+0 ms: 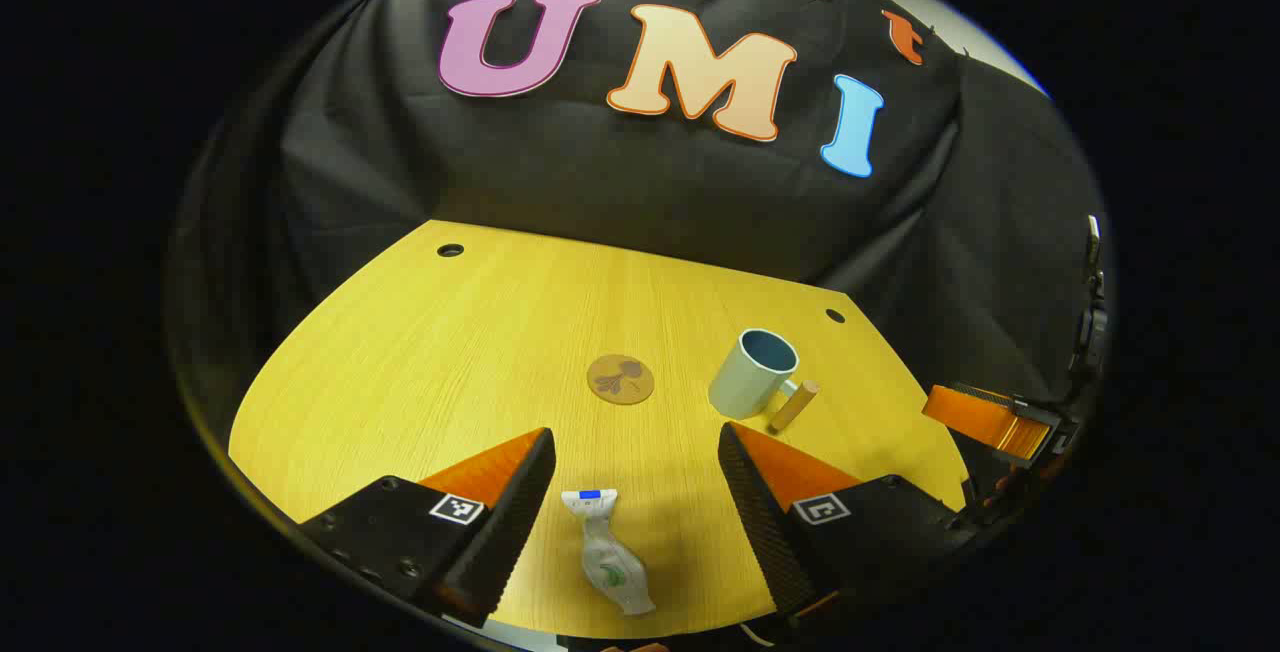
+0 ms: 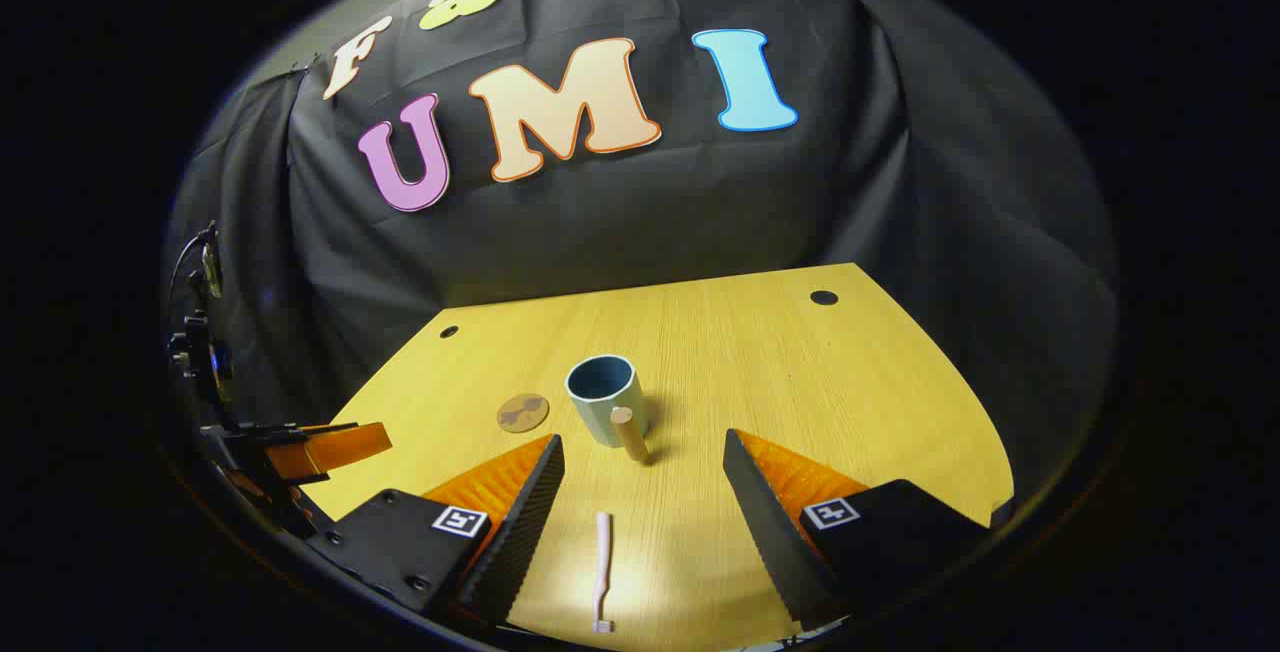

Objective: Put the toothbrush and toothpaste on the desktop into the cup, then pick up the cup and place it on the coaster on the desktop.

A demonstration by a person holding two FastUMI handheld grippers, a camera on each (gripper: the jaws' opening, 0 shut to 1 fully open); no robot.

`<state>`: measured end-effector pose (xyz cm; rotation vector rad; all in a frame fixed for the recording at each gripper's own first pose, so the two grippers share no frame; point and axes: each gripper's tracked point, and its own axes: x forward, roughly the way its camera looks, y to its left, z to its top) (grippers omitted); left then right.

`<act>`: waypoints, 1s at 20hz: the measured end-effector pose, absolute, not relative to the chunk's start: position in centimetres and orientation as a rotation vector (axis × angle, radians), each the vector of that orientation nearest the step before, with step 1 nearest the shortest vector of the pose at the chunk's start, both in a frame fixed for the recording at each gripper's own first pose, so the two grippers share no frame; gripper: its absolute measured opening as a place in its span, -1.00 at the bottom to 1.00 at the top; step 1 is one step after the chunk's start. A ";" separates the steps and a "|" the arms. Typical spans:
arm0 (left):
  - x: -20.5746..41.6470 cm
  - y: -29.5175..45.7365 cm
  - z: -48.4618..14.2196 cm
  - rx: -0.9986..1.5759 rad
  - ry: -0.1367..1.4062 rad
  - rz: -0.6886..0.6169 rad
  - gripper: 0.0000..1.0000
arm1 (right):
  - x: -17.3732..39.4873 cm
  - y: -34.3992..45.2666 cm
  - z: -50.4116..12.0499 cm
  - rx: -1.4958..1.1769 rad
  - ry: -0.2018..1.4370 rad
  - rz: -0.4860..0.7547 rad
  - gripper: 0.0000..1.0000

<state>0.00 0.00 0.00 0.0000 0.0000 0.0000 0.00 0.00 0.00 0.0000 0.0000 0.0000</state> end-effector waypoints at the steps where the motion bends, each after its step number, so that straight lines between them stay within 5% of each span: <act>1: 0.0 0.1 -0.1 0.001 0.002 0.003 0.91 | 0.1 0.1 -0.2 -0.002 0.005 0.002 0.89; 20: -0.3 1.7 -3.0 -0.032 0.077 0.041 0.91 | 1.6 3.2 -4.9 -0.087 0.168 0.038 0.97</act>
